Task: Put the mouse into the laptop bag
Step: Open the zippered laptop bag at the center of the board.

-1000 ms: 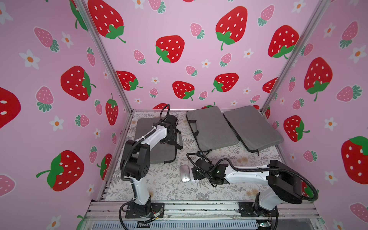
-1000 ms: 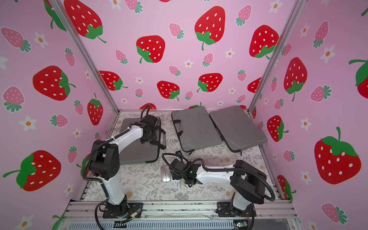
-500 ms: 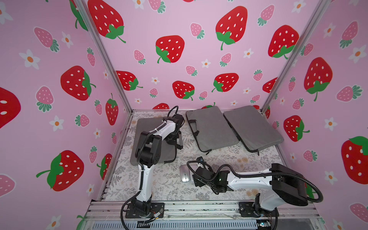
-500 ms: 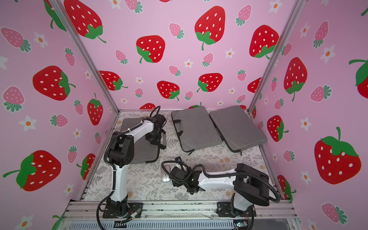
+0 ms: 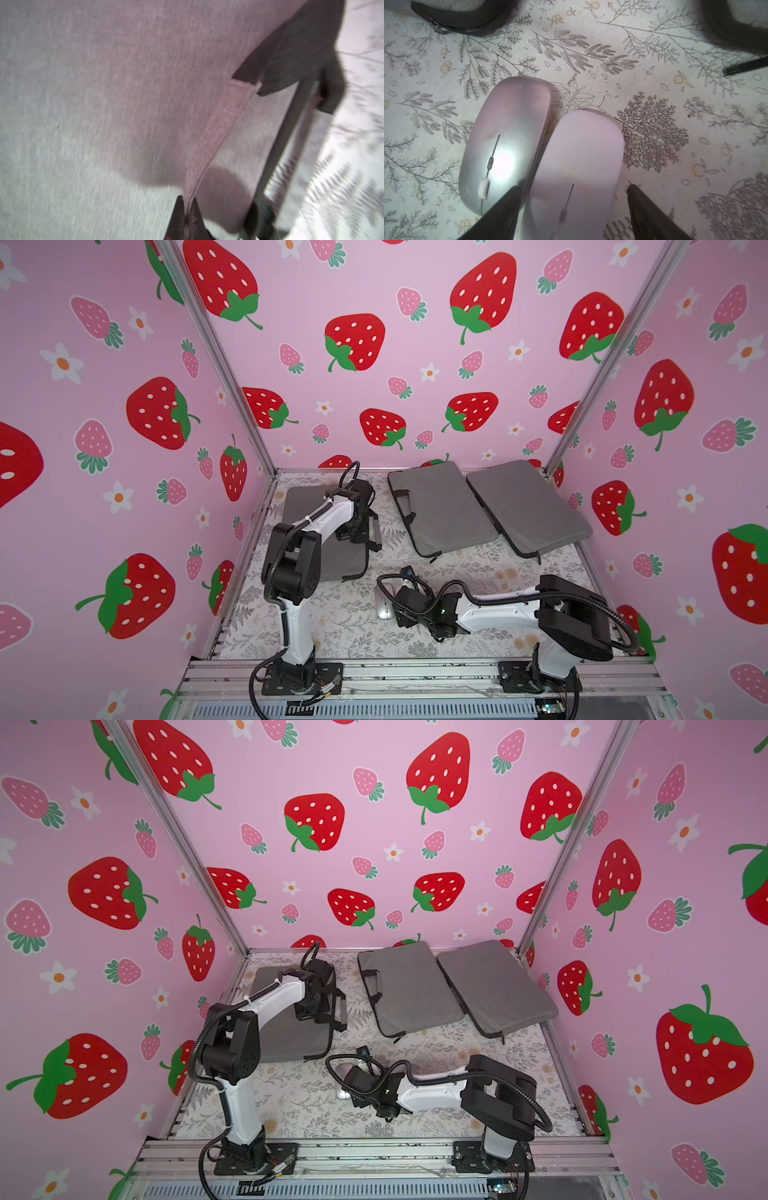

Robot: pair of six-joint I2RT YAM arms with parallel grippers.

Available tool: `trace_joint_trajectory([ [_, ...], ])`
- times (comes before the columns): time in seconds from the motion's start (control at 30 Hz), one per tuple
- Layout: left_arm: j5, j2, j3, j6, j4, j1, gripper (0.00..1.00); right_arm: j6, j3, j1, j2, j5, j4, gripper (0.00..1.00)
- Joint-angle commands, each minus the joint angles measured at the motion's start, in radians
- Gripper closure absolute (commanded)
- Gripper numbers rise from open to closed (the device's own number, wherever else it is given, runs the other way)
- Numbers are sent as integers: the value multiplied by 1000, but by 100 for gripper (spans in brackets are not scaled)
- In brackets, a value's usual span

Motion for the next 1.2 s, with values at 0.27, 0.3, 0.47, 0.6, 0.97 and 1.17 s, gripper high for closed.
trace_joint_trajectory([
  [0.27, 59, -348, -223, -66, 156, 0, 100, 15, 16, -65, 95, 46, -33, 30],
  [0.3, 58, -366, -234, -67, 167, -1, 100, 12, 18, -66, 96, 48, -33, 30],
  [0.47, 66, -445, -296, -67, 235, -1, 100, 2, 27, -75, 113, 48, -33, 34],
  [0.6, 117, -499, -339, -58, 302, -3, 100, -6, 37, -95, 124, 23, -26, 37],
  [0.97, 164, -578, -374, -38, 368, -30, 100, -82, 149, -206, 122, -49, -21, 38],
  [1.17, 201, -639, -380, -48, 389, -64, 100, -103, 292, -320, 212, -189, -7, 41],
])
